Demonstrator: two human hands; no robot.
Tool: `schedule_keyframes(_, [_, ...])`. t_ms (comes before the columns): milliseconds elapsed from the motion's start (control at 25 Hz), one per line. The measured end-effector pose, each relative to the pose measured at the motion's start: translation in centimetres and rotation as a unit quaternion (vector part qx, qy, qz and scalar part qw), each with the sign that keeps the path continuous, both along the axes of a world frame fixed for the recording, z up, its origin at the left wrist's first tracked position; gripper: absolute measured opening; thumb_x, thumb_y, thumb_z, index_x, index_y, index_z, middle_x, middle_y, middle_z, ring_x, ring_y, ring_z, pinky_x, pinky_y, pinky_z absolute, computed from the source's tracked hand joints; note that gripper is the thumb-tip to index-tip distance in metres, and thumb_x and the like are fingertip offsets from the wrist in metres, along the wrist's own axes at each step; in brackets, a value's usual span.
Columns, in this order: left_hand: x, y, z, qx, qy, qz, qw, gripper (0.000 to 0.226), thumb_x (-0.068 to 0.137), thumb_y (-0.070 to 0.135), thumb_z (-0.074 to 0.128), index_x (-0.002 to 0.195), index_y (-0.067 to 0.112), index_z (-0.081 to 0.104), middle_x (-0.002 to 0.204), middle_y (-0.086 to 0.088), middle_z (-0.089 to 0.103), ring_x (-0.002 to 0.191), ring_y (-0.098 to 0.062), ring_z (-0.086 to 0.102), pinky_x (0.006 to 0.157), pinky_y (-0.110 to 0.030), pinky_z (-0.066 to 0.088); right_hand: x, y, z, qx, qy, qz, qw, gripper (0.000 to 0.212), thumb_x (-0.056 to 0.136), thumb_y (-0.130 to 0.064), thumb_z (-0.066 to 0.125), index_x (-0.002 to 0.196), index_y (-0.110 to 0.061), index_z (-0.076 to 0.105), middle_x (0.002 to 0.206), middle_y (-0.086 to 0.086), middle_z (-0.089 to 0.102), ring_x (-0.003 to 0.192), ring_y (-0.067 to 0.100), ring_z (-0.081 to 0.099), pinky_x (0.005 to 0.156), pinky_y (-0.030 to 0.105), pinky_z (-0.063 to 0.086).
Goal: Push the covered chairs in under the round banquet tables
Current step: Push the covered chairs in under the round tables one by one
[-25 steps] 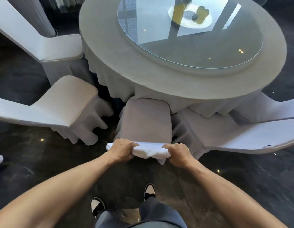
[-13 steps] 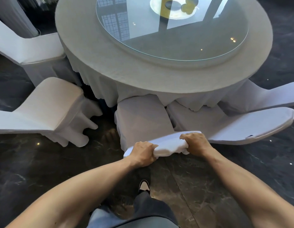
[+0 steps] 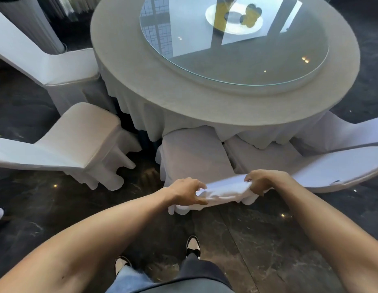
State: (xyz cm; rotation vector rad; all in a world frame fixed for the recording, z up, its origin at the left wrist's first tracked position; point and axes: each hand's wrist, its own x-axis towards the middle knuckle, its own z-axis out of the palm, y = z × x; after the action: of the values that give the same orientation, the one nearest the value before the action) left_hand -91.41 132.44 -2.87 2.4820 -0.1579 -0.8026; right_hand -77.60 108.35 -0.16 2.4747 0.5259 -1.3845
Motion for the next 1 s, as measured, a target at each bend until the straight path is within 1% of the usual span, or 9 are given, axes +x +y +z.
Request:
schedule_keyframes(120, [-0.5, 5.8, 1.0, 0.029, -0.003, 0.003, 1.0, 0.063, 0.09, 0.047, 0.064, 0.145, 0.022, 0.048, 0.142, 0.001, 0.056, 0.125, -0.02, 0.055, 0.103, -0.035, 0.044, -0.5, 6.2, 1.6, 0.058, 0.007, -0.044, 0.997, 0.059, 0.074, -0.004, 0.058, 0.133, -0.012, 0.058, 0.136, 0.004, 0.057, 0.121, 0.026, 0.056, 0.103, 0.041, 0.047])
schedule_keyframes(200, [-1.1, 10.9, 2.0, 0.057, -0.019, 0.007, 0.998, 0.063, 0.09, 0.043, 0.066, 0.146, 0.022, 0.046, 0.141, 0.0, 0.056, 0.125, -0.021, 0.054, 0.103, -0.035, 0.044, -1.3, 11.5, 2.4, 0.126, -0.01, -0.053, 0.991, 0.058, 0.081, -0.015, 0.06, 0.138, -0.018, 0.054, 0.139, -0.001, 0.055, 0.126, 0.021, 0.052, 0.107, 0.038, 0.042])
schedule_keyframes(360, [-4.2, 23.3, 3.8, 0.084, -0.085, 0.037, 0.992, 0.06, 0.088, 0.041, 0.065, 0.143, 0.023, 0.048, 0.141, -0.004, 0.055, 0.129, -0.022, 0.05, 0.103, -0.036, 0.043, -4.2, 24.2, 2.9, 0.153, -0.061, 0.017, 0.986, 0.054, 0.088, -0.031, 0.062, 0.141, -0.022, 0.052, 0.143, 0.003, 0.054, 0.127, 0.021, 0.052, 0.107, 0.034, 0.041])
schedule_keyframes(440, [-6.1, 29.6, 4.7, 0.105, -0.124, 0.051, 0.985, 0.061, 0.09, 0.039, 0.064, 0.145, 0.02, 0.045, 0.149, -0.007, 0.046, 0.138, -0.025, 0.04, 0.111, -0.041, 0.036, -6.0, 30.5, 3.2, 0.166, -0.098, 0.039, 0.981, 0.058, 0.091, -0.031, 0.06, 0.146, -0.021, 0.045, 0.147, 0.005, 0.048, 0.132, 0.023, 0.047, 0.108, 0.034, 0.039])
schedule_keyframes(520, [-8.3, 35.9, 5.6, 0.137, -0.156, 0.057, 0.977, 0.069, 0.092, 0.039, 0.064, 0.152, 0.023, 0.035, 0.159, -0.007, 0.03, 0.147, -0.026, 0.024, 0.118, -0.047, 0.024, -8.1, 36.8, 3.9, 0.21, -0.146, 0.044, 0.966, 0.062, 0.092, -0.031, 0.059, 0.149, -0.019, 0.038, 0.15, 0.007, 0.043, 0.135, 0.026, 0.042, 0.109, 0.037, 0.037])
schedule_keyframes(640, [-11.0, 44.9, 6.1, 0.178, -0.187, 0.072, 0.963, 0.078, 0.09, 0.041, 0.066, 0.155, 0.026, 0.026, 0.164, -0.006, 0.017, 0.151, -0.029, 0.013, 0.12, -0.052, 0.017, -11.0, 45.6, 4.5, 0.283, -0.195, 0.03, 0.938, 0.071, 0.092, -0.034, 0.058, 0.153, -0.017, 0.026, 0.156, 0.012, 0.031, 0.143, 0.031, 0.029, 0.114, 0.042, 0.03])
schedule_keyframes(760, [-12.9, 52.9, 5.5, 0.215, -0.195, 0.087, 0.953, 0.087, 0.086, 0.047, 0.069, 0.156, 0.029, 0.021, 0.164, -0.007, 0.014, 0.151, -0.03, 0.011, 0.119, -0.055, 0.017, -13.6, 54.3, 3.9, 0.341, -0.205, 0.002, 0.917, 0.088, 0.09, -0.044, 0.062, 0.157, -0.018, 0.01, 0.163, 0.012, 0.014, 0.15, 0.028, 0.012, 0.121, 0.042, 0.019])
schedule_keyframes(880, [-14.0, 59.8, 4.3, 0.234, -0.169, 0.103, 0.952, 0.096, 0.081, 0.052, 0.072, 0.156, 0.031, 0.015, 0.165, -0.006, 0.01, 0.151, -0.03, 0.006, 0.119, -0.057, 0.013, -15.9, 62.8, 2.1, 0.389, -0.19, -0.008, 0.901, 0.099, 0.085, -0.051, 0.065, 0.157, -0.023, 0.003, 0.165, 0.008, 0.008, 0.152, 0.024, 0.004, 0.122, 0.045, 0.017])
schedule_keyframes(1000, [-15.1, 66.0, 2.6, 0.245, -0.144, 0.116, 0.952, 0.113, 0.074, 0.056, 0.075, 0.156, 0.033, 0.002, 0.165, -0.008, -0.001, 0.151, -0.032, -0.003, 0.119, -0.061, 0.005, -18.0, 70.5, 0.4, 0.408, -0.173, -0.006, 0.896, 0.103, 0.085, -0.052, 0.067, 0.156, -0.025, -0.003, 0.166, 0.003, -0.001, 0.152, 0.023, -0.001, 0.122, 0.047, 0.015])
